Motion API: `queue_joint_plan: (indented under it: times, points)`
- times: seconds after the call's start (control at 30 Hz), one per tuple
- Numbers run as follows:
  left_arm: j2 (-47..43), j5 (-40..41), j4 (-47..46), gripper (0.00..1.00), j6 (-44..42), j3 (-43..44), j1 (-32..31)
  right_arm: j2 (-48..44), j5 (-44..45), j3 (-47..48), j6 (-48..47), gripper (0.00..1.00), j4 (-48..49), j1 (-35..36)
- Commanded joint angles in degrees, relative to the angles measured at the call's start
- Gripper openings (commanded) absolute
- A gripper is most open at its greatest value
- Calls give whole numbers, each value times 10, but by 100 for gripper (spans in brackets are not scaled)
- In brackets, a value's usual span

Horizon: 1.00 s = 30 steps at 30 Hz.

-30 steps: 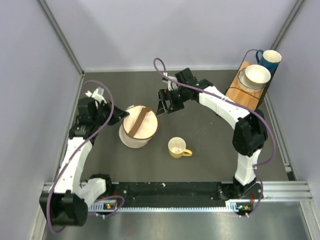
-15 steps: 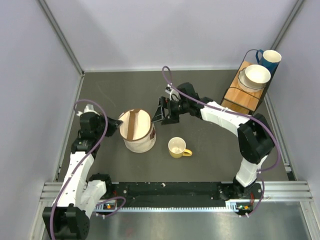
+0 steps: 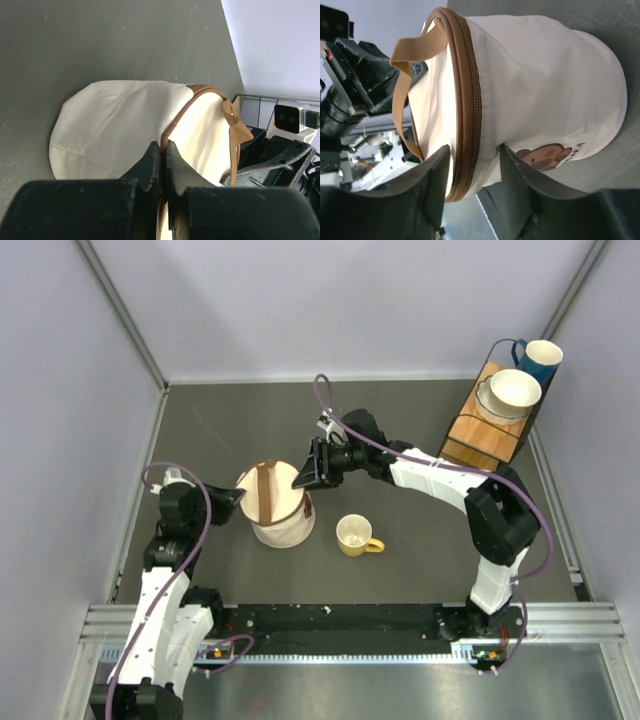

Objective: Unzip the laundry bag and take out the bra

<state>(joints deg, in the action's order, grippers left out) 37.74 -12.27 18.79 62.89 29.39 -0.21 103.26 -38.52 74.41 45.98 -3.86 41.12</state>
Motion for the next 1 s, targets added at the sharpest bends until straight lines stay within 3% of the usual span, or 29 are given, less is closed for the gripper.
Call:
queue_joint_plan:
  times: [0.0,0.03,0.07,0.13,0.2,0.27,0.4,0.53,0.7,0.97]
  points:
    - [-15,-1,4,0,16,-8,-2,-16,12,12,8,13,34,11]
    - [-17,-6,2,0,12,-8,-2,-13,13,20,6,2,34,9]
    - [-17,-8,2,2,7,-5,-2,-9,10,28,-11,0,32,10]
    - [-15,-11,12,16,-26,4,-2,12,-30,62,-41,0,26,4]
    - [-14,-4,42,62,-62,33,-2,38,-83,96,-83,0,9,-6]
    - [0,-16,60,99,-143,74,-2,77,-175,145,-111,0,-2,-27]
    - [55,-45,132,99,-251,142,13,126,-317,209,-134,0,-7,-57]
    - [68,-85,135,98,-319,160,19,151,-371,253,-146,0,-18,-68]
    - [80,-164,106,92,-336,154,24,166,-396,267,-160,0,-38,-83]
    - [104,-288,-6,81,-289,89,24,183,-401,268,-171,0,-60,-87]
